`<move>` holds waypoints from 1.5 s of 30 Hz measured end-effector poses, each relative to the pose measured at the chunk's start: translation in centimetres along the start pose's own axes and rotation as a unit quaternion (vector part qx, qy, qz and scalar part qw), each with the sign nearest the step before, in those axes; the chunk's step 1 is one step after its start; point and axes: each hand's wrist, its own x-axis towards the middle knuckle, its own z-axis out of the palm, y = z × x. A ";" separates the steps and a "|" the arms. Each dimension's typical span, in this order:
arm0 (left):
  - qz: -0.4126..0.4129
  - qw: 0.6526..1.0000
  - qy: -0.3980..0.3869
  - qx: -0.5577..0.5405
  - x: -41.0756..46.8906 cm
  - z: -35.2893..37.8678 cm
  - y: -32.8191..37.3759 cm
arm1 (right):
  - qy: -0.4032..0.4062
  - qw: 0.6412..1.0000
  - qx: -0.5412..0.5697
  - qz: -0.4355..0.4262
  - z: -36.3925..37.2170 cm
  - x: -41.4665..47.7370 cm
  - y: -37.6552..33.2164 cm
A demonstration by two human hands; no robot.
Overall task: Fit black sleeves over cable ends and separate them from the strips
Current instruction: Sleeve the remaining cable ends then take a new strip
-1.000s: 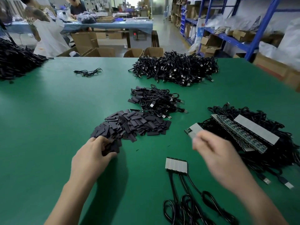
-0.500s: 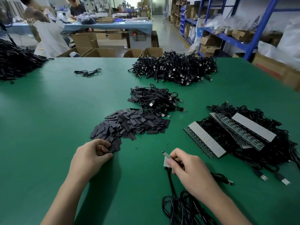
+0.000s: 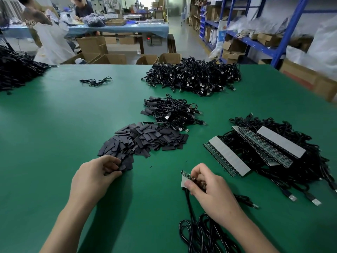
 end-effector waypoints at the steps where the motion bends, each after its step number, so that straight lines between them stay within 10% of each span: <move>1: -0.001 1.000 0.001 -0.008 0.0 0.0 0.0 | 0.000 1.000 0.005 0.000 0.0 0.0 0.1; 45: 0.018 0.989 0.079 0.120 -1.0 0.4 0.5 | 0.022 0.989 -0.078 -0.124 -1.1 2.5 -0.2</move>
